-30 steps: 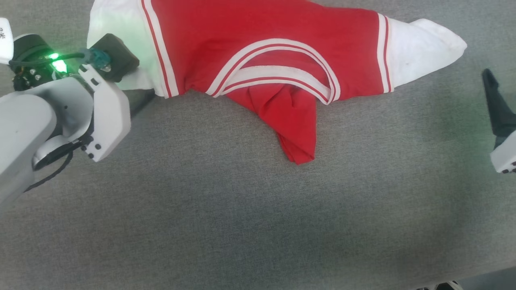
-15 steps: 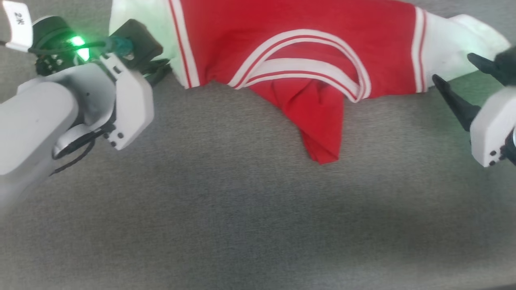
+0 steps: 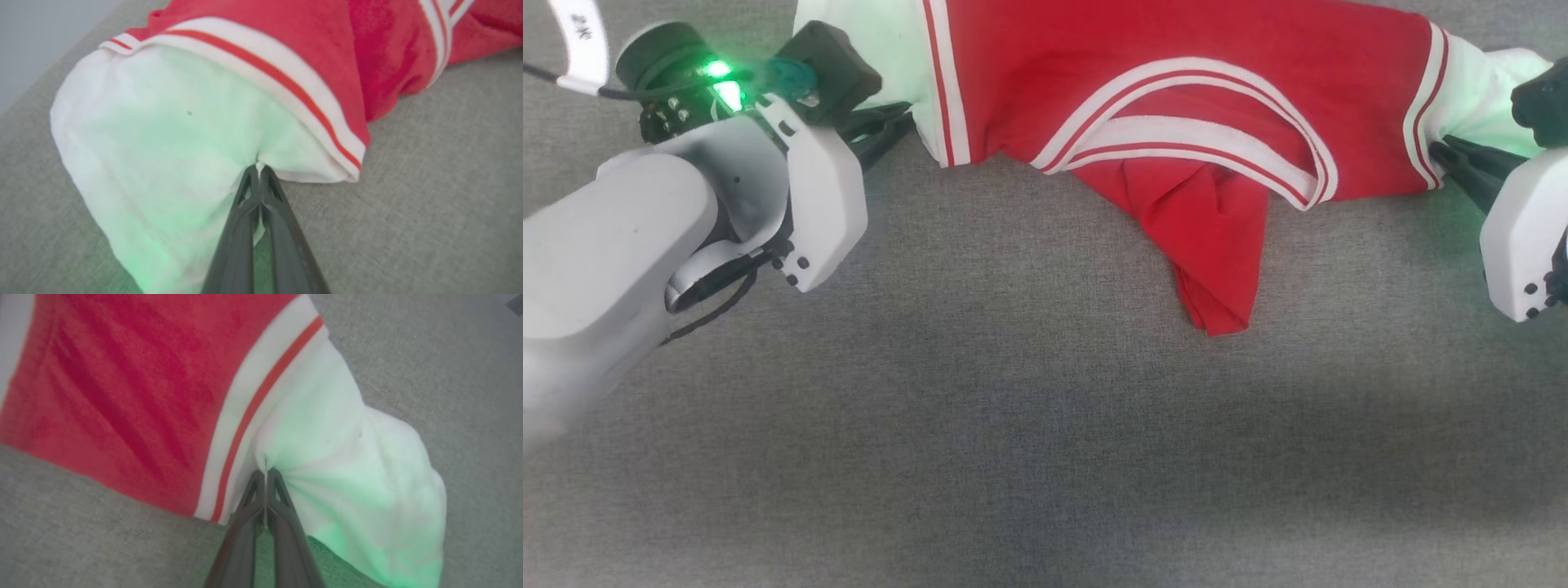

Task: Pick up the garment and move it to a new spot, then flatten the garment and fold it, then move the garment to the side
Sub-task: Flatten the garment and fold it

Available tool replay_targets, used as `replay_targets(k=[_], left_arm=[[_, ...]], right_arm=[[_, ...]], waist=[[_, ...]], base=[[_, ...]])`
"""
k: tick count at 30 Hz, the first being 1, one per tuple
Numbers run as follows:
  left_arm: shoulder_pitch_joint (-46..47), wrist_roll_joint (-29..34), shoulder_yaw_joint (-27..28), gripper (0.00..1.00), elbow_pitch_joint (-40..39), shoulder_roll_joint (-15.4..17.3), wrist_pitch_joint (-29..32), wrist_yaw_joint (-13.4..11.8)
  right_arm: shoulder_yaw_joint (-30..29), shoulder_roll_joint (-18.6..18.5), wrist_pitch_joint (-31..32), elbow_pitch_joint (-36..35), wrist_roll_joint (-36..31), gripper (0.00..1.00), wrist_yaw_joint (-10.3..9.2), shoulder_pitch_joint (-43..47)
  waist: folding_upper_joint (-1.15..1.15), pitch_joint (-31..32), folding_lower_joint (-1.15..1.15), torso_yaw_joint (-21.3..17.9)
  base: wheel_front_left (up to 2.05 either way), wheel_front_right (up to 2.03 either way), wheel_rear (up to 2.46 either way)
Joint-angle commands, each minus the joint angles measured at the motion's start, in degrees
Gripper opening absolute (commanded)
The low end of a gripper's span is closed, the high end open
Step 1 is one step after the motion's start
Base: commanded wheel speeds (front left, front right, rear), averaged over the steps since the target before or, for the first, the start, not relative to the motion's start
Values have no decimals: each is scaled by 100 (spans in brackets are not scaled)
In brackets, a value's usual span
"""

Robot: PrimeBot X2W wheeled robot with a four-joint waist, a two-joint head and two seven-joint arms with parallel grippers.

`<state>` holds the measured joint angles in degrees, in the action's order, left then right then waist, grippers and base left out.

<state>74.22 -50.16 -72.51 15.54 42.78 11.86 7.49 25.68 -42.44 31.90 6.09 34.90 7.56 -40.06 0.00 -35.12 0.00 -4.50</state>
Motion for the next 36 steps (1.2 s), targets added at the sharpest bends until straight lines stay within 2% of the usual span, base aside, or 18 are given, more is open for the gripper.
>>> replay_targets(k=[1, 5, 10, 16, 19, 22, 26, 27, 29, 30, 36], left_arm=[[-204, -155, -148, 0, 146, -41, -74, -5], [-161, -521, -101, 0, 230, -28, -607, -5], [-58, -1432, -18, 0, -57, 101, -1543, -5], [8, -2280, 125, 0, -688, 411, -2268, -5], [65, -2519, 112, 0, -713, 452, -2347, -5], [209, -2813, 160, 0, -392, 311, -2353, -5], [725, -3267, 400, 0, 316, -48, -2224, -5], [725, -3267, 400, 0, 316, -48, -2224, -5], [1527, -3638, 857, 0, 1405, -519, -2185, -5], [1527, -3638, 857, 0, 1405, -519, -2185, -5], [2934, -3768, 1476, 0, 3074, -1108, -2399, -6]], right_arm=[[85, 37, 6, 273, -8, 0, -13, 271], [-305, -16, -339, 119, -56, 0, -13, 354], [-1144, -10, -615, -341, 81, 0, -10, 729], [-2486, 254, -484, -1024, 405, 0, -8, 1259], [-2812, 510, -293, -1127, 369, 0, -7, 1179], [-2921, 871, -143, -956, 469, 0, -7, 637], [-2907, 1317, -208, -299, 233, 0, -6, -572], [-2907, 1317, -208, -299, 233, 0, -6, -572], [-3022, 1849, -528, 593, 16, 0, -6, -2075], [-3022, 1849, -528, 593, 16, 0, -6, -2075], [-3391, 2396, -1398, 2058, -553, 0, -8, -4148]], waist=[[0, 87, 0, -3], [0, 338, 0, 36], [0, 620, 0, 135], [0, 656, 0, 309], [0, 572, 0, 343], [0, 460, 0, 340], [0, 281, 0, 358], [0, 281, 0, 358], [0, 125, 0, 364], [0, 125, 0, 364], [0, 99, 0, 293]], base=[[0, 0, 0], [0, 0, 0], [0, 0, 0], [0, 0, 0], [0, 0, 0], [0, 0, 0], [0, 0, 0], [0, 0, 0], [0, 0, 0], [0, 0, 0], [0, 0, 0]])
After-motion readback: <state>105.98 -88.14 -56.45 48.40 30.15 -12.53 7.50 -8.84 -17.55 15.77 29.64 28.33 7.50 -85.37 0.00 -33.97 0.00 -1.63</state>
